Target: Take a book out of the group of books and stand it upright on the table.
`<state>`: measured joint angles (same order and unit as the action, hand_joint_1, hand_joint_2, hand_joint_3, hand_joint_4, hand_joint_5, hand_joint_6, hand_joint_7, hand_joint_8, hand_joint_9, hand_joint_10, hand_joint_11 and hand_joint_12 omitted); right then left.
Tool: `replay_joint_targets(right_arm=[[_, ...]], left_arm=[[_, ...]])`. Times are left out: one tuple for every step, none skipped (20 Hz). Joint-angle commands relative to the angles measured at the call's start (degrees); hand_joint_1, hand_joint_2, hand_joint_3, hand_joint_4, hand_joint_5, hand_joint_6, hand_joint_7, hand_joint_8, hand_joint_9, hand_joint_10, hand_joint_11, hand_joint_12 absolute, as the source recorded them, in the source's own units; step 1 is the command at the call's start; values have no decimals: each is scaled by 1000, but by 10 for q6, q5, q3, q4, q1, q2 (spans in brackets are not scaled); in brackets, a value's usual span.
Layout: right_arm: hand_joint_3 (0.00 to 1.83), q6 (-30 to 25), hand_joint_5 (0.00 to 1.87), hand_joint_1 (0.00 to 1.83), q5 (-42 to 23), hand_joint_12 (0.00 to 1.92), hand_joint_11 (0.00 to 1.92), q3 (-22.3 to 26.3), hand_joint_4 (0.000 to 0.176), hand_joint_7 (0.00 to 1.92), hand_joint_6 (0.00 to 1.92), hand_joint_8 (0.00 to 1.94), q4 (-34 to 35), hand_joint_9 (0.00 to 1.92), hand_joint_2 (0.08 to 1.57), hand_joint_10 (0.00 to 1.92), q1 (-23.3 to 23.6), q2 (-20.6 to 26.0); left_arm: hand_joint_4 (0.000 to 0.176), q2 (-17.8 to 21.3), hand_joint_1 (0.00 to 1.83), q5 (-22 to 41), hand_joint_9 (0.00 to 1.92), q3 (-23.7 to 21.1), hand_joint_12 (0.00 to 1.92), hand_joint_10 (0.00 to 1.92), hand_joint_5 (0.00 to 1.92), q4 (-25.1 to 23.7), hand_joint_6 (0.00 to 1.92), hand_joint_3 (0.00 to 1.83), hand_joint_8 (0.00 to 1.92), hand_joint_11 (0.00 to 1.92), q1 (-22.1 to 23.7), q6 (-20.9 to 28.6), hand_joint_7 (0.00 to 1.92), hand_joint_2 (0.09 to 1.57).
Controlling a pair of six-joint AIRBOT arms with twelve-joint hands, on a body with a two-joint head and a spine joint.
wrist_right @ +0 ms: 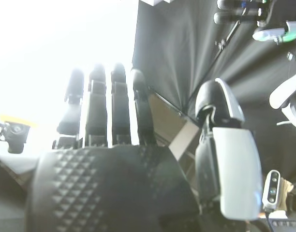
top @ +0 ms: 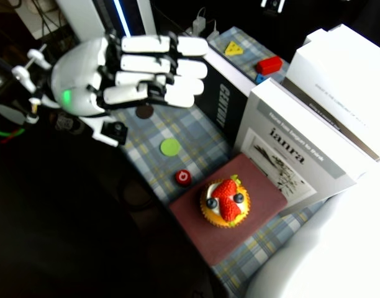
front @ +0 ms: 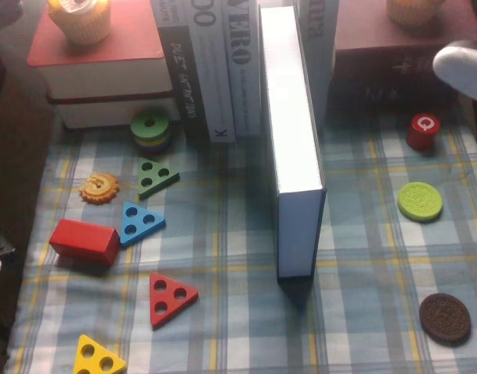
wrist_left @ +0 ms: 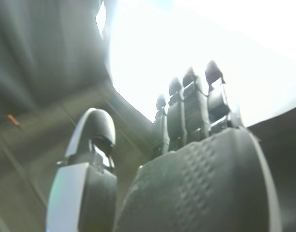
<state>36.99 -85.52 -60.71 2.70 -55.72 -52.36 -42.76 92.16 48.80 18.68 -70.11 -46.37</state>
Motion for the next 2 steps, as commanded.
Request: replay_joint_targets(right_arm=[[12,-3,422,642,-112,555,0,7,15,434,15,6,4,362,1185,11,-2,4],[16,2,267,740,-140,85,0,13,53,156,1,5,5,98,1234,4,-8,9]], left_arm=[[62,2,359,72,202,2,176,3,498,-31,165,8,1,0,19,8,220,1243],[81,4,270,72,45,2,6,0,282,-49,12,18,0,0,49,2,88,1322]])
